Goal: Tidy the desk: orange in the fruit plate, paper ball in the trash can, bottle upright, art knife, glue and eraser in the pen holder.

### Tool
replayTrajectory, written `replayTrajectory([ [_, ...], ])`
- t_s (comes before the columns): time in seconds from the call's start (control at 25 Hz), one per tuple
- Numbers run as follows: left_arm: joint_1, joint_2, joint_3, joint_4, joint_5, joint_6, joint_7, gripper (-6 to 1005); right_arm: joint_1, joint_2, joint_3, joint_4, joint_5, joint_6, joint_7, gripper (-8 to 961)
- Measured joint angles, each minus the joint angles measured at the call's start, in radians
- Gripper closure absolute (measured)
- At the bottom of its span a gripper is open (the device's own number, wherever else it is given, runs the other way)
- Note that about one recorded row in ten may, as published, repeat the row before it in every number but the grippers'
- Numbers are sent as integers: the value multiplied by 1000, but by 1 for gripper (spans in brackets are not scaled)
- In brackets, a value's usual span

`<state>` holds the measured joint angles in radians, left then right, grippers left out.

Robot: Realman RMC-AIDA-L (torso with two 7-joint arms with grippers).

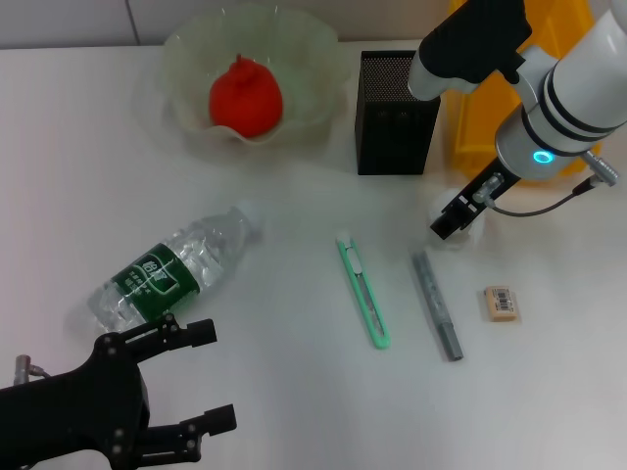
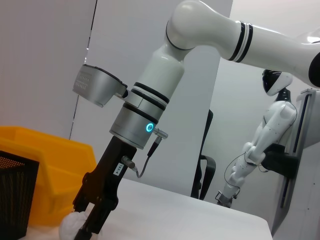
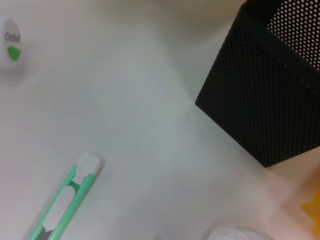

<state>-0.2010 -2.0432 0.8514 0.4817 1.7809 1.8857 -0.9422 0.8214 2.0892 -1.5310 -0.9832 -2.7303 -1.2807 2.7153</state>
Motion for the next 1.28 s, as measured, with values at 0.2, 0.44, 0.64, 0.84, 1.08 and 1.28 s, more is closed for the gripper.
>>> replayTrajectory([
  [0.2, 4, 0, 0, 0, 0, -1, 3, 136, -9, -1, 8, -40, 0, -37, 1, 385],
  [0.44, 3, 6, 0, 0, 0, -1, -1, 137, -61, -4, 13, -206, -1, -159, 14, 386],
  [0.64, -23, 22, -29, 1, -3, -1, -57, 136, -120, -7, 23, -413, -7, -305, 32, 387],
  [0.84, -65, 41, -42, 9, -4, -2, -115, 136, -172, -8, 37, -599, -16, -414, 32, 388],
  [1.08, -94, 46, -43, 9, -1, -22, -134, 137, -200, -8, 69, -674, -61, -437, 29, 387],
  [1.28, -96, 45, -43, 9, 0, -40, -133, 137, -213, -8, 120, -690, -65, -424, 19, 388],
])
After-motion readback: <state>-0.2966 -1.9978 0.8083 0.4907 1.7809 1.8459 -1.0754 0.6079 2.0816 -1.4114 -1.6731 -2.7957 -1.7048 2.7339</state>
